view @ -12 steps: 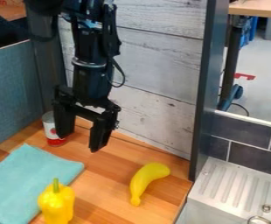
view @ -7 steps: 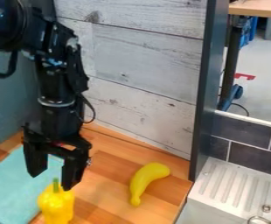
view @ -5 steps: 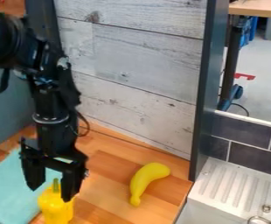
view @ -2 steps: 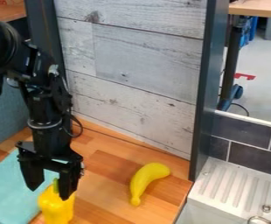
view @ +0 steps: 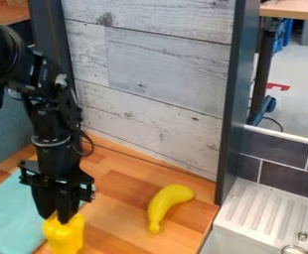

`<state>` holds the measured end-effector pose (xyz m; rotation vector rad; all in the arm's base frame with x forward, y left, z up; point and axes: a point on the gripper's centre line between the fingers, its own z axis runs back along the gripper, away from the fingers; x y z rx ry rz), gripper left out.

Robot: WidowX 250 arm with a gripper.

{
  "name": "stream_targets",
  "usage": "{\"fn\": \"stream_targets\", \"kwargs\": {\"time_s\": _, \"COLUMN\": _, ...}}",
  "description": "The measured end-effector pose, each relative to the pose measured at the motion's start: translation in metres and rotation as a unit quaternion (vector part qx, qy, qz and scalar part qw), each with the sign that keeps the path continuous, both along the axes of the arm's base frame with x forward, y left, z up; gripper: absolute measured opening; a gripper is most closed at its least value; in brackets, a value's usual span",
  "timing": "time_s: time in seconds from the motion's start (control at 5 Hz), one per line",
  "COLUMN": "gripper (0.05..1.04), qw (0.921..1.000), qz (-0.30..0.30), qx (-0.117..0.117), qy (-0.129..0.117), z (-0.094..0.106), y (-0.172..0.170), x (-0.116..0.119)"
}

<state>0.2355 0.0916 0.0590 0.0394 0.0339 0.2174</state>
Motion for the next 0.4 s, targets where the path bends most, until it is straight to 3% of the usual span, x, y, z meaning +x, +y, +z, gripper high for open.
{"fn": "stream_targets", "kwargs": {"time_s": 0.2, "gripper": 0.189, "qw": 1.0000, "qz": 0.001, "qx": -0.001, "qy": -0.002, "z": 0.0000, "y": -0.0002, "x": 0.0006}}
{"fn": "stream_targets", "kwargs": {"time_s": 0.4, "gripper": 0.120, "qw": 0.9999, "qz": 0.002, "qx": -0.004, "qy": -0.012, "z": 0.0049, "y": -0.0001, "x": 0.0070}}
